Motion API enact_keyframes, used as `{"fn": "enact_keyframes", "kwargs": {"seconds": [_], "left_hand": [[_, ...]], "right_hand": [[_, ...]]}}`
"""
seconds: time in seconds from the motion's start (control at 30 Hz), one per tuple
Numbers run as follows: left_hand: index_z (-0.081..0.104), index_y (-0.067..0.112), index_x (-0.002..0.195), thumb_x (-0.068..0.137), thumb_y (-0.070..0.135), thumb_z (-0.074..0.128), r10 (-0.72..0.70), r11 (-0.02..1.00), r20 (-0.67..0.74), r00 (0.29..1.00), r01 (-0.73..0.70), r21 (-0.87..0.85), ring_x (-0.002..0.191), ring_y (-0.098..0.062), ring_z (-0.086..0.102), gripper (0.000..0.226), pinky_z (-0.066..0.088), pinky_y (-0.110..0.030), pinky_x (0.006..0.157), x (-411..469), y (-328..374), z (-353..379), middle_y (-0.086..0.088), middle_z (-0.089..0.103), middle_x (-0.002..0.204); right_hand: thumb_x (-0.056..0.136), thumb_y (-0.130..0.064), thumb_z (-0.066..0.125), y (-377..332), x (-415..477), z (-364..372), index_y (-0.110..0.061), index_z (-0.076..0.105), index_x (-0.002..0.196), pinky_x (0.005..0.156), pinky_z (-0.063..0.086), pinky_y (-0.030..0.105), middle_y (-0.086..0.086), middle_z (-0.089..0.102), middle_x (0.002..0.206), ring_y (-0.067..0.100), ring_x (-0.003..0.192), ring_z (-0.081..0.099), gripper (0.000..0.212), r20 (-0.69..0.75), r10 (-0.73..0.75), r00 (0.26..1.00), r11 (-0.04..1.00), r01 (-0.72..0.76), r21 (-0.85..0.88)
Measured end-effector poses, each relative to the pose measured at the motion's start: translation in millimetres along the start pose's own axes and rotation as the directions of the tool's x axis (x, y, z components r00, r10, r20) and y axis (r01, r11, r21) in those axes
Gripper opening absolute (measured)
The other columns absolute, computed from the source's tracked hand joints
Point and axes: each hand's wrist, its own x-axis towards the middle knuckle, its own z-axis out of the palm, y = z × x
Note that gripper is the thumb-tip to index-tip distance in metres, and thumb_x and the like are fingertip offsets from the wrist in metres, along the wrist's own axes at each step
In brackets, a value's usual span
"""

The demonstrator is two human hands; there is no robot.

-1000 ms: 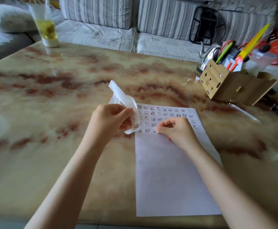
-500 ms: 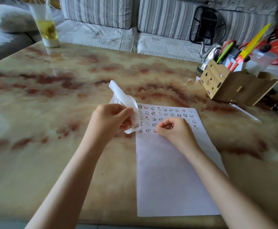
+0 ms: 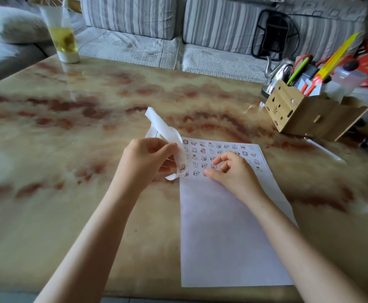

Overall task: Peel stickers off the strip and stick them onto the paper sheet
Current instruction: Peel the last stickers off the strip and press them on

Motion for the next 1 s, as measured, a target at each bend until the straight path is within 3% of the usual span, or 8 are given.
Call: {"fn": "enact_keyframes", "kwargs": {"seconds": [0.13, 0.27, 0.4, 0.53, 0.63, 0.77, 1.0], "left_hand": [[0.074, 0.014, 0.077, 0.086, 0.022, 0.064, -0.003, 1.000, 0.000, 1.000, 0.003, -0.012, 0.071, -0.023, 0.072, 0.015, 0.059, -0.050, 0.072, -0.6, 1.3, 0.1, -0.004, 0.075, 0.075], [0.073, 0.012, 0.080, 0.087, 0.021, 0.063, 0.003, 0.999, -0.006, 1.000, -0.003, -0.048, 0.068, -0.022, 0.072, 0.015, 0.060, -0.048, 0.068, -0.5, 2.7, -0.3, -0.003, 0.075, 0.075], [0.073, 0.010, 0.082, 0.087, 0.021, 0.063, 0.010, 0.998, -0.021, 1.000, -0.011, -0.062, 0.067, -0.022, 0.072, 0.016, 0.060, -0.045, 0.065, -0.9, 2.8, 0.3, -0.004, 0.075, 0.075], [0.072, 0.007, 0.084, 0.088, 0.020, 0.063, 0.036, 0.996, -0.031, 0.999, -0.038, -0.076, 0.061, -0.017, 0.070, 0.017, 0.059, -0.035, 0.057, 0.3, 1.9, 0.1, -0.004, 0.074, 0.072], [0.071, 0.001, 0.086, 0.089, 0.017, 0.062, 0.075, 0.992, -0.039, 0.996, -0.078, -0.095, 0.058, -0.012, 0.069, 0.018, 0.059, -0.026, 0.059, 1.0, 1.2, 0.8, -0.004, 0.074, 0.073], [0.071, 0.003, 0.085, 0.090, 0.019, 0.061, 0.080, 0.993, -0.027, 0.996, -0.082, -0.081, 0.062, -0.015, 0.070, 0.020, 0.059, -0.026, 0.059, -0.7, 0.9, 5.9, -0.008, 0.074, 0.077], [0.071, 0.010, 0.076, 0.091, 0.025, 0.059, 0.013, 0.989, 0.105, 0.994, 0.002, -0.146, 0.062, -0.011, 0.069, 0.025, 0.057, -0.022, 0.057, -4.7, 6.1, 8.3, -0.001, 0.073, 0.068]], "right_hand": [[0.086, -0.022, 0.061, 0.4, 0.3, -1.2, -0.027, 0.056, 0.081, 0.066, 0.041, 0.029, -0.010, 0.058, 0.062, 0.007, 0.062, 0.053, 0.009, 0.000, 0.003, 1.000, 1.000, -0.003, -0.020], [0.093, -0.026, 0.057, -20.6, -8.2, -7.7, -0.023, 0.059, 0.084, 0.061, 0.044, 0.030, -0.006, 0.065, 0.070, 0.001, 0.052, 0.052, 0.010, -0.030, -0.081, 0.996, 0.979, 0.085, 0.183], [0.089, -0.021, 0.065, -53.6, -25.8, -7.8, -0.019, 0.065, 0.088, 0.072, 0.046, 0.022, -0.004, 0.071, 0.085, 0.003, 0.075, 0.061, 0.002, -0.009, -0.277, 0.961, 0.898, 0.262, 0.354], [0.081, -0.012, 0.073, -66.2, -31.4, -9.5, -0.019, 0.066, 0.088, 0.069, 0.046, 0.019, -0.005, 0.070, 0.081, 0.004, 0.077, 0.063, 0.012, 0.052, -0.292, 0.955, 0.861, 0.239, 0.449], [0.080, -0.007, 0.074, -65.7, -31.8, -8.7, -0.018, 0.067, 0.086, 0.065, 0.046, 0.017, -0.007, 0.067, 0.076, 0.005, 0.072, 0.060, 0.014, 0.086, -0.270, 0.959, 0.854, 0.197, 0.481], [0.080, -0.004, 0.072, -63.5, -32.7, -6.2, -0.018, 0.069, 0.083, 0.064, 0.050, 0.023, -0.004, 0.068, 0.075, 0.010, 0.071, 0.059, 0.014, 0.095, -0.223, 0.970, 0.856, 0.148, 0.496], [0.082, -0.002, 0.070, -63.5, -31.2, -6.7, -0.011, 0.069, 0.085, 0.058, 0.050, 0.019, 0.003, 0.068, 0.072, 0.009, 0.061, 0.061, 0.010, 0.041, -0.203, 0.978, 0.826, 0.148, 0.544]]}}
